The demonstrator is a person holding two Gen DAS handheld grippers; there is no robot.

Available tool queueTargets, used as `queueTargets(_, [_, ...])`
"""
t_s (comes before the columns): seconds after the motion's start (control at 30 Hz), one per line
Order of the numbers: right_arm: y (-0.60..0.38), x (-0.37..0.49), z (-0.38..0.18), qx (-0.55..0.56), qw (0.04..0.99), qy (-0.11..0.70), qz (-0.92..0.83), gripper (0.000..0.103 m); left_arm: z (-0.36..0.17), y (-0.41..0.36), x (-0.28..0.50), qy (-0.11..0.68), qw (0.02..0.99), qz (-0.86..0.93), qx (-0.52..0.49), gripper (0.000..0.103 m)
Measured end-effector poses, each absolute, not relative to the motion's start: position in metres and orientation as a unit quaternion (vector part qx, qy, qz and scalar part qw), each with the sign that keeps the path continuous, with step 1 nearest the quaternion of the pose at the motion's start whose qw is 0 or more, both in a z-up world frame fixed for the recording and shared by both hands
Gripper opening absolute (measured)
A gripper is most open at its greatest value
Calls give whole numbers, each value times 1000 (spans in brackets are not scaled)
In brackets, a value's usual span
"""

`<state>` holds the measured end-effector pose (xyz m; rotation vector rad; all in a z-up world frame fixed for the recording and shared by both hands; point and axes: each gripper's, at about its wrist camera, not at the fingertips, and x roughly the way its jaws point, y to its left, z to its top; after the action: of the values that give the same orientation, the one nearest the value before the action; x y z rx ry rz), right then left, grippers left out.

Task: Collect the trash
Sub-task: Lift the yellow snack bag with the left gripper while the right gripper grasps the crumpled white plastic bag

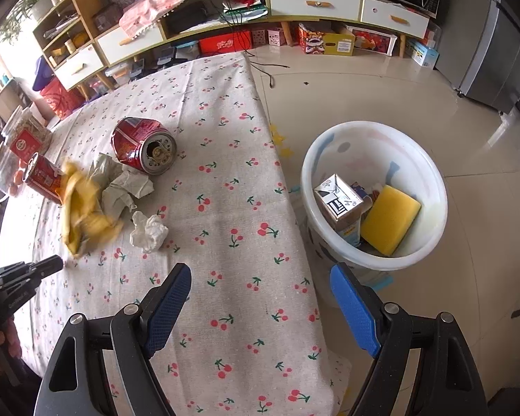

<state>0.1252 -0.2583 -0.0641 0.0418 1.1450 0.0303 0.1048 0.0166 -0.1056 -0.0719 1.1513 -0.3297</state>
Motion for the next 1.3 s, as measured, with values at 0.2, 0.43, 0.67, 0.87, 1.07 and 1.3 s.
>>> queueTargets(0.2, [-258, 126, -64, 22, 841, 541, 16, 84, -84, 13, 103, 506, 843, -181, -5, 15])
queueTargets(0.43, [-265, 124, -64, 26, 840, 541, 13, 84, -81, -21, 127, 485, 847, -209, 66, 78])
queueTargets(0.67, [-269, 123, -62, 30, 841, 541, 8, 84, -95, -51, 138, 495, 832, -221, 114, 78])
queueTargets(0.87, [-262, 127, -61, 29, 841, 540, 11, 84, -97, -43, 133, 517, 822, -225, 83, 46])
queueTargets(1.07, [-236, 137, -60, 14, 842, 538, 31, 84, -81, -21, 116, 515, 828, -220, 32, 41])
queueTargets(1.3, [-197, 148, -60, -6, 844, 533, 61, 84, -64, 17, 97, 508, 845, -169, -2, 41])
